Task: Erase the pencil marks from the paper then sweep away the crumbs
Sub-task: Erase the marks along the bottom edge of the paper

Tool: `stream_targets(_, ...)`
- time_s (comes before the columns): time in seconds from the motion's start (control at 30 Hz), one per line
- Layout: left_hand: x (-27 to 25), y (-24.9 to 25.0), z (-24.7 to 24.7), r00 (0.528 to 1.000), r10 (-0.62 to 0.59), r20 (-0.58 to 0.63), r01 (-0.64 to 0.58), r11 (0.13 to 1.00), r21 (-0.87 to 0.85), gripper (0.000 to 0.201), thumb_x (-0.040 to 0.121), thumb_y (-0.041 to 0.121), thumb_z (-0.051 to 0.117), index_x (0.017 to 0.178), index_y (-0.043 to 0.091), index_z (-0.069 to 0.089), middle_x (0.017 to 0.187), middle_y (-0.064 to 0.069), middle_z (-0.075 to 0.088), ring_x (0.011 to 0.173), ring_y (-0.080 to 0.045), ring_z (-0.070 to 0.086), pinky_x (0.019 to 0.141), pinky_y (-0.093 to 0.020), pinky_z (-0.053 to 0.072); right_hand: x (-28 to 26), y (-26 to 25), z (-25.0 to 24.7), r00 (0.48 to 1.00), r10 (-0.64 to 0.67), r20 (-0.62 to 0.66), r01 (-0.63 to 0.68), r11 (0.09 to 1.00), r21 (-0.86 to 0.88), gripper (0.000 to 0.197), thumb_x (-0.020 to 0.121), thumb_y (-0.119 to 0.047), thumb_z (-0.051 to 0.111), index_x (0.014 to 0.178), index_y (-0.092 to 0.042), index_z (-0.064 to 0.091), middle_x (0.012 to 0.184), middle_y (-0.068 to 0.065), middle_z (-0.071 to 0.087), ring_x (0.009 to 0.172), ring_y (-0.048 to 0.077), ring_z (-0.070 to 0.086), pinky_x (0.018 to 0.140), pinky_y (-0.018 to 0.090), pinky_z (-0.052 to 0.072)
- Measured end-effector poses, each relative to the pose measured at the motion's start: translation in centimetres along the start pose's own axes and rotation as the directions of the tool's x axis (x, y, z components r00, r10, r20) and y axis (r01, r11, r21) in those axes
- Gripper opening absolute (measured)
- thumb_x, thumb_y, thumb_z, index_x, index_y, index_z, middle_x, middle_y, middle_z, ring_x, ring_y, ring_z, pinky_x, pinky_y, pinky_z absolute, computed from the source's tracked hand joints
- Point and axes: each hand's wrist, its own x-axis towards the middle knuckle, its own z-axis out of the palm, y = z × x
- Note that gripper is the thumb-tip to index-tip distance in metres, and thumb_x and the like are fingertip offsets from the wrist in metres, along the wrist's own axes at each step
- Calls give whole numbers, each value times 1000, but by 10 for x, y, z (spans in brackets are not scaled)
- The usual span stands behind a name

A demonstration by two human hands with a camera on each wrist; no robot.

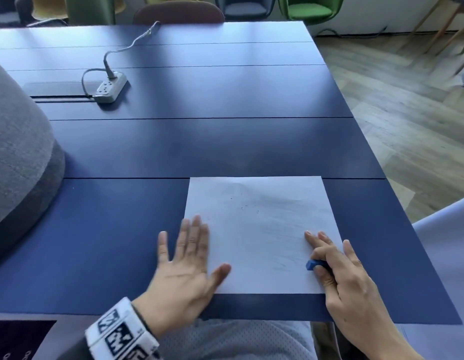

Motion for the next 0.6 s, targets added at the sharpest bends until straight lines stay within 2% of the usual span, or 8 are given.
stream_targets(0.03, -2, -4, -12, 994, -56, 89, 60, 997, -46, 102, 89, 72, -13, 152, -7, 3, 161, -22, -8, 149, -23, -5, 113, -51, 3, 0, 0, 0, 1000, 3, -4, -3, 1000, -5, 31, 92, -4, 56, 86, -33, 49, 137, -32, 46, 135, -12, 29, 117, 15, 7)
stream_targets(0.1, 2, -6, -33, 970, -77, 229, 109, 985, -133, 116, 54, 79, -42, 141, 3, -35, 146, -11, -48, 135, -19, -45, 114, -48, -23, 1, -1, 0, 1000, 4, -9, -5, 1000, -28, 31, 92, -5, 55, 87, -35, 47, 137, -32, 47, 135, -13, 28, 118, 17, 7)
stream_targets(0.17, 16, 2, -53, 971, -27, 239, 60, 989, -132, 117, 42, 78, -46, 135, 8, -43, 139, -6, -56, 129, -20, -52, 113, -47, -25, 3, -4, 1, 1000, 13, -12, -13, 998, -60, 33, 91, -6, 55, 88, -37, 46, 136, -32, 47, 135, -14, 28, 119, 19, 7)
stream_targets(0.23, 40, 14, -72, 981, 58, 186, -34, 991, -130, 112, 55, 80, -36, 141, 8, -37, 146, -6, -49, 133, -20, -46, 115, -47, -21, 4, -7, 2, 1000, 23, -21, -25, 995, -101, 34, 90, -7, 56, 89, -38, 44, 134, -32, 48, 135, -13, 28, 119, 22, 11)
stream_targets(0.37, 91, 40, -96, 974, 162, 160, -148, 984, -100, 90, 91, 68, 6, 151, 6, -21, 156, -7, -34, 142, -19, -34, 116, -45, -19, 8, -22, 0, 995, 54, -80, -68, 981, -182, 34, 85, -4, 65, 91, -36, 52, 126, -31, 51, 127, -13, 30, 111, 34, 29)
stream_targets(0.47, 111, 64, -90, 950, 267, 161, -260, 964, -63, 85, 96, 65, 13, 152, 9, -18, 158, -6, -30, 143, -19, -32, 116, -45, -19, 11, -30, 0, 986, 85, -142, -118, 963, -242, 31, 76, 2, 74, 92, -23, 66, 115, -24, 58, 117, 0, 40, 96, 39, 38)
stream_targets(0.53, 114, 75, -80, 927, 325, 187, -320, 946, -60, 83, 97, 64, 15, 153, 12, -17, 159, -4, -29, 143, -18, -32, 117, -45, -19, 12, -29, 1, 986, 90, -144, -125, 958, -258, 34, 75, 2, 74, 95, -23, 66, 114, -24, 60, 123, 0, 47, 96, 38, 37)
stream_targets(0.6, 112, 74, -71, 913, 345, 218, -340, 938, -65, 82, 98, 64, 16, 152, 15, -21, 158, -2, -31, 142, -18, -34, 116, -47, -20, 11, -27, 3, 992, 64, -112, -92, 959, -269, 34, 80, -1, 68, 98, -28, 58, 118, -20, 64, 126, 4, 42, 97, 37, 39)
